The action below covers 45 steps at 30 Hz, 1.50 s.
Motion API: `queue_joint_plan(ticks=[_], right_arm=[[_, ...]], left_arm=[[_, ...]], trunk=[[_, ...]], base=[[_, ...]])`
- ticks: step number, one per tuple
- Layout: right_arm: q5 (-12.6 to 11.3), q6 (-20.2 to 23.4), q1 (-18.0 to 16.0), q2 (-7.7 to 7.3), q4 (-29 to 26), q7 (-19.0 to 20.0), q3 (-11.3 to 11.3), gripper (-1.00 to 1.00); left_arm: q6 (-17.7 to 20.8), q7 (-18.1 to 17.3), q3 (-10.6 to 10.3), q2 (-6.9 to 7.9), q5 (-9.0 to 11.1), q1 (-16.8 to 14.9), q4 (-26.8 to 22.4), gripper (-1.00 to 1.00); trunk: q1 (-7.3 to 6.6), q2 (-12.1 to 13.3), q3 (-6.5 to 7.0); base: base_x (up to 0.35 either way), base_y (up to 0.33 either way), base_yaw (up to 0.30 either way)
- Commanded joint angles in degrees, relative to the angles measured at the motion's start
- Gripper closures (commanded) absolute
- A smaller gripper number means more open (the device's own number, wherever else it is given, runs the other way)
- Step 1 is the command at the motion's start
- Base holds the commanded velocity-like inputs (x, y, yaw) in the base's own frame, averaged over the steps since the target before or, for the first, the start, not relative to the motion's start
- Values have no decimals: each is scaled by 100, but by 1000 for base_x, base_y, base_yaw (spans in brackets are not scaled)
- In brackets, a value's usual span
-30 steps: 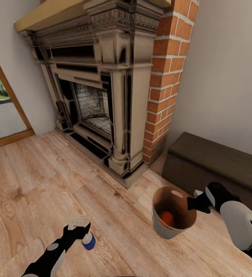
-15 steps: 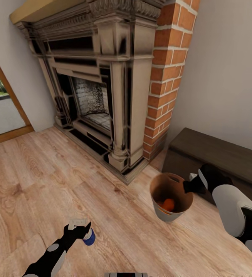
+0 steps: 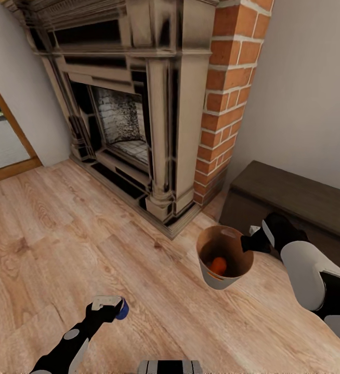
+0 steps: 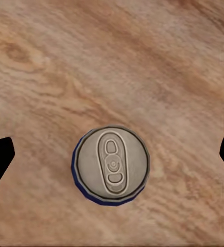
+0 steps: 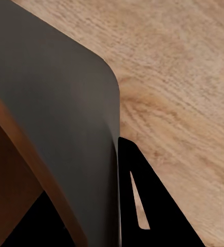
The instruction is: Put the three can of soda from the living room inside the tash can in the kitchen.
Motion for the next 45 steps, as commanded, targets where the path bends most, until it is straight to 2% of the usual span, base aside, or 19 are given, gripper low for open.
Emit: queue_joint_plan(ticks=[1,15,24,36,45], right_arm=[[-66,13,-18,4,0,26,-15,100],[-12,13,-120,62,0,26,-15,100],[6,13,-114,55,-1,26,-15,100],[21,13,-104,46,-1,26,-7,100],[21,13,-99,51,-1,26,-6,100]], left_arm=[[0,0,-1,0,1,0,0,-100],[11,-16,-10,8,12,0,-9,-100],[9,-16,3,1,22,0,-17,-100],[28,-17,9,1,5,0,-9,-100],[23,-25,0,1,11,4,-17,-100]], trunk=[[1,-2,-31],[3,-4,-178],[3,-4,-196],[34,-20,-463],[34,-20,-463]], base=[[0,0,0],[57,0,0],[49,0,0],[1,0,0],[29,0,0]])
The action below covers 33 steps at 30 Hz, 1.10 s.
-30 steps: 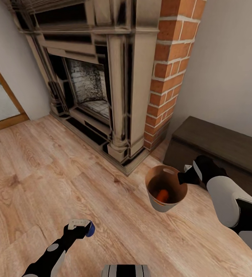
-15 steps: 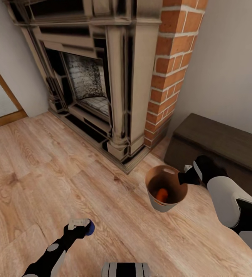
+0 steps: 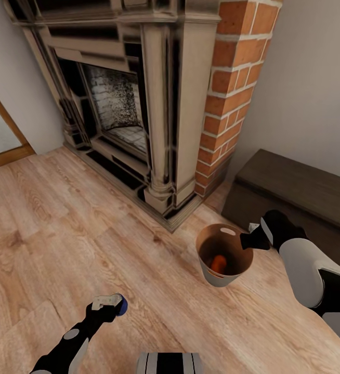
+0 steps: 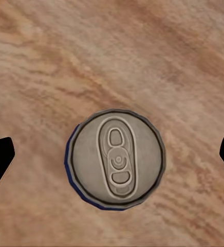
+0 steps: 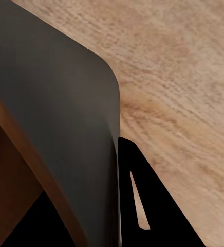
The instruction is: Put the three can of soda from the living room inside the tash can in the kitchen.
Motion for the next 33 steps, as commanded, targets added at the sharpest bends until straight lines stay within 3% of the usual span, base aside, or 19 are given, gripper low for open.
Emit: queue_joint_plan(ticks=[1,11,23,33], right_arm=[[-124,17,-1,2,-1,30,-20,100],[-123,17,1,11,-1,30,-23,100],[-123,17,5,3,0,30,-21,100],[-127,17,10,10,-8,30,-20,100]], left_arm=[[4,-7,-4,0,-2,-1,0,-100],[-5,-16,-111,0,10,4,-9,-100],[3,5,-150,0,-1,5,4,-100],[-14,0,-153,0,6,5,-5,-100]], trunk=[[-1,0,1],[-1,0,1],[30,-16,-265],[30,-16,-265]], base=[[212,0,0],[73,0,0],[1,0,0],[0,0,0]])
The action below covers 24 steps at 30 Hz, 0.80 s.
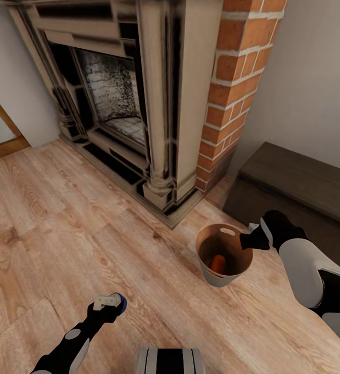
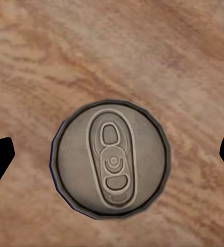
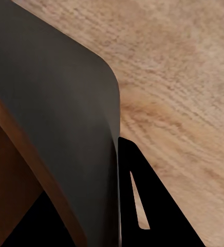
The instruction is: Put the three can of soda from the living room inside the tash can in the kitchen.
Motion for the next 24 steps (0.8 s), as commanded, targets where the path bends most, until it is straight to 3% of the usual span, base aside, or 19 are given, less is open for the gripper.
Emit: queue_joint_plan(ticks=[1,24], right_arm=[[-107,15,-2,1,-1,29,-17,100],[-110,15,-2,11,-395,29,175,100]], left_arm=[[0,-2,0,0,0,0,-2,-100],[-1,-18,0,0,9,0,-5,-100]], trunk=[[-1,0,0],[-1,0,0]], base=[[0,0,0],[0,0,0]])
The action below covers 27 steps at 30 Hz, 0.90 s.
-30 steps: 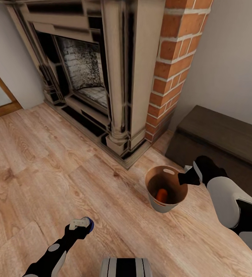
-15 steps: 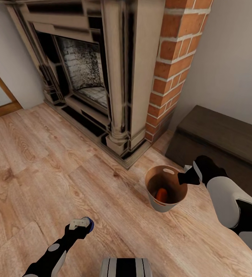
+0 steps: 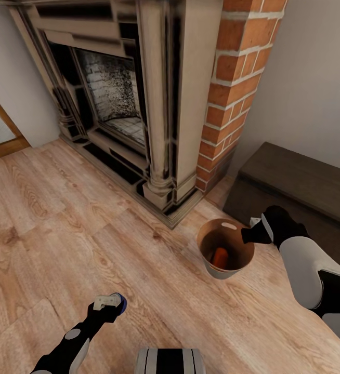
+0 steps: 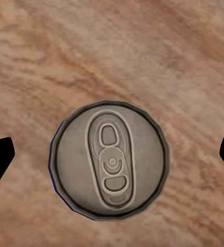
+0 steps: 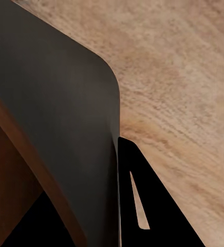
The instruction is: Put the three can of soda from the living room inside the tash can in the kitchen.
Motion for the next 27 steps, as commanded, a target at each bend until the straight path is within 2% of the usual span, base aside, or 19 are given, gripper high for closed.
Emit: queue_joint_plan(ticks=[1,4,14,22,27], right_arm=[[-111,17,-2,1,-1,33,-13,100],[-113,17,-2,3,-5,33,-12,100],[-113,17,7,78,-15,33,-4,100],[-112,17,15,108,-16,33,-3,100],[-111,17,16,122,-17,33,-3,100]], left_arm=[[0,0,0,0,0,0,0,-100],[2,-1,0,0,-1,0,0,-100],[3,4,1,0,-7,0,0,-100],[8,-6,8,1,-1,0,0,-100],[11,-15,2,2,0,0,-4,-100]], trunk=[[-1,0,0],[-1,0,0],[25,-14,-221],[25,-14,-221],[25,-14,-221]], base=[[0,0,0],[0,0,0],[0,0,0],[4,0,0],[156,0,0]])
